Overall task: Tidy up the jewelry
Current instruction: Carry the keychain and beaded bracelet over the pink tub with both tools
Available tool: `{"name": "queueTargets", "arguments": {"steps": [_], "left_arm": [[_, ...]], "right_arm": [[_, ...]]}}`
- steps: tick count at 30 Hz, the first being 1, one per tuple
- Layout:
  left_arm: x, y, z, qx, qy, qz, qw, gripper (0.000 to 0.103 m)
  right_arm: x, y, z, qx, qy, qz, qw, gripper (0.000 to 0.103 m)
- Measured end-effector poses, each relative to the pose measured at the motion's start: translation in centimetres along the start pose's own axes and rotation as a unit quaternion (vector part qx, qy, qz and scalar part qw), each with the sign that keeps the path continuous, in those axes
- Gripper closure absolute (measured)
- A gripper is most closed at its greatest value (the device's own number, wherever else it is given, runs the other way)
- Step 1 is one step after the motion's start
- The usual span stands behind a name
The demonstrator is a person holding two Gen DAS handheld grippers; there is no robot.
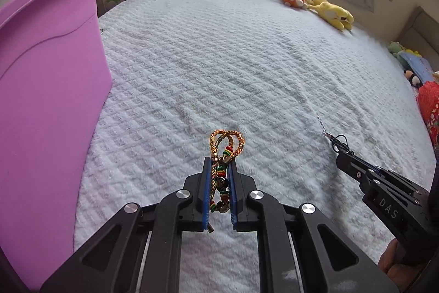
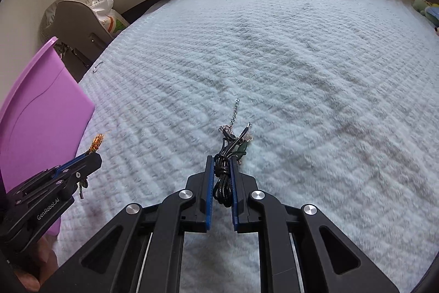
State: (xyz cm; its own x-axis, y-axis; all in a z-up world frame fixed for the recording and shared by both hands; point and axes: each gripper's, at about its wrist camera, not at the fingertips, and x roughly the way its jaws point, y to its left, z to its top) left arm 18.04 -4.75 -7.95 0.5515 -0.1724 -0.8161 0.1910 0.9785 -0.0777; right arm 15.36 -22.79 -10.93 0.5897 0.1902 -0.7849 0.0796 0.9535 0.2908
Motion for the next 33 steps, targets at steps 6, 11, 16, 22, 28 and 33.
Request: {"name": "queueTargets", "arguments": {"steps": [6, 11, 16, 22, 28, 33], "left_arm": [[-4.2, 0.2, -1.8, 0.01, -0.002, -0.009, 0.9999, 0.091], [-7.6, 0.7, -2.5, 0.008, -0.008, -0.015, 0.9998, 0.091], [-12.7, 1.6, -1.9, 0.005, -0.042, -0.01, 0.999, 0.091], [-18.3, 3.7, -1.8, 0.0, -0.076, -0.004, 0.9971, 0.091], [-21.7, 7.1, -1.7, -0.007, -0.086, 0.005, 0.9963, 0.091], [-23.3, 11.1, -0.5, -0.018, -0.09, 0.026, 0.9955, 0.091]], "right_arm": [[-3.7, 1.6, -2.7, -0.007, 0.0, -0.002, 1.0, 0.093], [-6.9, 2.9, -4.1, -0.005, -0.001, 0.009, 1.0, 0.093], [-10.8, 5.2, -4.0, -0.017, -0.023, 0.024, 0.999, 0.093], [-15.1, 9.4, -3.2, -0.045, -0.055, 0.049, 0.996, 0.093], [-16.7, 14.2, -2.4, -0.071, -0.065, 0.079, 0.992, 0.092], [-16.5, 18.8, -1.5, -0.09, -0.064, 0.108, 0.988, 0.092]]}}
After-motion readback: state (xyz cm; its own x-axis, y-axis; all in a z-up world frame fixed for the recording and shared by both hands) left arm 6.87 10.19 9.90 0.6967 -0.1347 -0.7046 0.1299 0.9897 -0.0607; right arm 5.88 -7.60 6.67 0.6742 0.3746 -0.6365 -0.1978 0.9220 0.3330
